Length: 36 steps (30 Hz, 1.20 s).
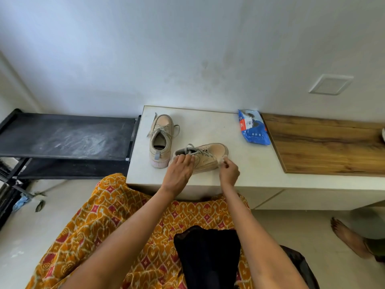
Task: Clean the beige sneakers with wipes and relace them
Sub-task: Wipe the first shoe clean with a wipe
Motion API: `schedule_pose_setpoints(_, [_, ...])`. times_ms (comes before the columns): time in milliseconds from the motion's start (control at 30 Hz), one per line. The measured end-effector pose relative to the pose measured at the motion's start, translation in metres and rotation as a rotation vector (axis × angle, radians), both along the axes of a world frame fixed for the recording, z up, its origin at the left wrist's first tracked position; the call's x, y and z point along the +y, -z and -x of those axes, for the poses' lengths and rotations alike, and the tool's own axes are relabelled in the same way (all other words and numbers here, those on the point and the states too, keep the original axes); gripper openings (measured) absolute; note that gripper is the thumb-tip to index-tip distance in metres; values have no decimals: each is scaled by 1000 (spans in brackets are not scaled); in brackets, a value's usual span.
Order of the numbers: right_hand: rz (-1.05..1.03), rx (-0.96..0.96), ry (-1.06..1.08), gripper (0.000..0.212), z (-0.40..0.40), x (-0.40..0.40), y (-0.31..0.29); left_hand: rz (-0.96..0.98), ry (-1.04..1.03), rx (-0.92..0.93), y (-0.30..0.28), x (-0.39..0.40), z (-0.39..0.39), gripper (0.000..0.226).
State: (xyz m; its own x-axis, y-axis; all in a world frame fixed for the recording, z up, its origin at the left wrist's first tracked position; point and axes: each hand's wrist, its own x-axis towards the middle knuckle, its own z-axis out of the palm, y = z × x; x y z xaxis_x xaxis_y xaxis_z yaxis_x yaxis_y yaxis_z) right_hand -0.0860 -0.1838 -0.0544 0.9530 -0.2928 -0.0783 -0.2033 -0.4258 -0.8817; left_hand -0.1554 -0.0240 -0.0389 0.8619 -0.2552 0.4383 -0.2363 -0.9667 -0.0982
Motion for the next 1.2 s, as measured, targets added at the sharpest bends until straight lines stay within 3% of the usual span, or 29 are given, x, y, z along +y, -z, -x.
schedule_pose_setpoints(233, [-5,-53,-187,23,28,48,2,48,13,31,-5,1,0,26])
schedule_pose_setpoints(367, [54,-68,-79,23,-3,22,-15,113,-31,12,-4,17,11,37])
schedule_pose_setpoints(500, [79,58,-138,26,-35,22,-21,260,-142,78,-5,21,19,28])
schedule_pose_setpoints(600, [2,118,-266,30,-33,44,-16,308,-102,124,-11,15,17,21])
schedule_pose_setpoints(833, [-67,-96,-228,27,39,61,0,384,-34,101,-11,20,15,18])
schedule_pose_setpoints(967, [24,-163,-216,25,31,48,1,402,1,88,-13,18,4,11])
schedule_pose_setpoints(1200, [231,-84,-180,22,-27,38,-5,471,-27,112,-14,5,-12,15])
